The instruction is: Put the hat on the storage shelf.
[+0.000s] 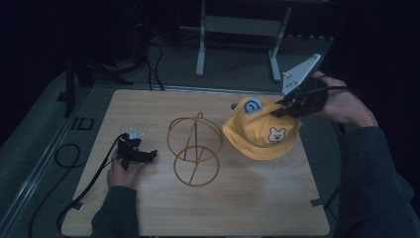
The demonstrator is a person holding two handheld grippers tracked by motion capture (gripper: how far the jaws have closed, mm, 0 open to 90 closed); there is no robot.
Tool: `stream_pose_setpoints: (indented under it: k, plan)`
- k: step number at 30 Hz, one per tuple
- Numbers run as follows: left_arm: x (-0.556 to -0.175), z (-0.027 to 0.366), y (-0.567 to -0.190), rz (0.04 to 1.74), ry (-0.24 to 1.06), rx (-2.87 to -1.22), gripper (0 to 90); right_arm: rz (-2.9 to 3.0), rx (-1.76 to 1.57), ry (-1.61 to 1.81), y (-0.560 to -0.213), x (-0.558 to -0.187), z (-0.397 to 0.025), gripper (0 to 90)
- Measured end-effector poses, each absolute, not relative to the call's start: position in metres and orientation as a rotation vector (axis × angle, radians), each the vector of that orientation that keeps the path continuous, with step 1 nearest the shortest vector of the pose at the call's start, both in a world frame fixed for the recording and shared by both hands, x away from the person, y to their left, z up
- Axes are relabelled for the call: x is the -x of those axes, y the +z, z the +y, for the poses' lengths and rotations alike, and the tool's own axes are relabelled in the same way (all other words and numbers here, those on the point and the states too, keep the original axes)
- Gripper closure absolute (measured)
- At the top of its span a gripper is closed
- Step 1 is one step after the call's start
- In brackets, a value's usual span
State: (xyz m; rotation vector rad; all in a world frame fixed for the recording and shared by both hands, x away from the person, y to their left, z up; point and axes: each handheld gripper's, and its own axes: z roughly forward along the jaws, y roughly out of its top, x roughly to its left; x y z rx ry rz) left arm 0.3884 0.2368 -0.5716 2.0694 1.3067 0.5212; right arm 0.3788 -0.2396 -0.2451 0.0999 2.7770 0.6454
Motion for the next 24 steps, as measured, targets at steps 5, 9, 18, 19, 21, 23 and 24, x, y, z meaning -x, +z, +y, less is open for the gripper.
stream_pose_setpoints:
  k: [5, 9, 18, 19, 21, 23, 24]
  plan:
    - [-0.388, 0.237, -0.572, 1.306, 0.521, -2.07, 2.1, 2.771, -0.1, 0.657, -0.243, -0.378, -0.239, 75.5]
    - [-0.388, 0.237, -0.572, 1.306, 0.521, -2.07, 2.1, 2.76, -0.097, 0.667, -0.241, -0.379, -0.237, 75.7]
    - [-0.388, 0.237, -0.572, 1.306, 0.521, -2.07, 2.1, 2.747, -0.098, 0.694, -0.237, -0.379, -0.232, 75.9]
    - [-0.388, 0.237, -0.572, 1.306, 0.521, -2.07, 2.1, 2.745, -0.093, 0.697, -0.236, -0.379, -0.231, 75.9]
    - [-0.388, 0.237, -0.572, 1.306, 0.521, -2.07, 2.1, 2.741, -0.09, 0.704, -0.234, -0.378, -0.23, 75.9]
    - [-0.388, 0.237, -0.572, 1.306, 0.521, -2.07, 2.1, 2.738, -0.097, 0.717, -0.233, -0.379, -0.228, 75.9]
    - [-0.388, 0.237, -0.572, 1.305, 0.521, -2.07, 2.1, 2.739, -0.094, 0.721, -0.233, -0.379, -0.226, 75.9]
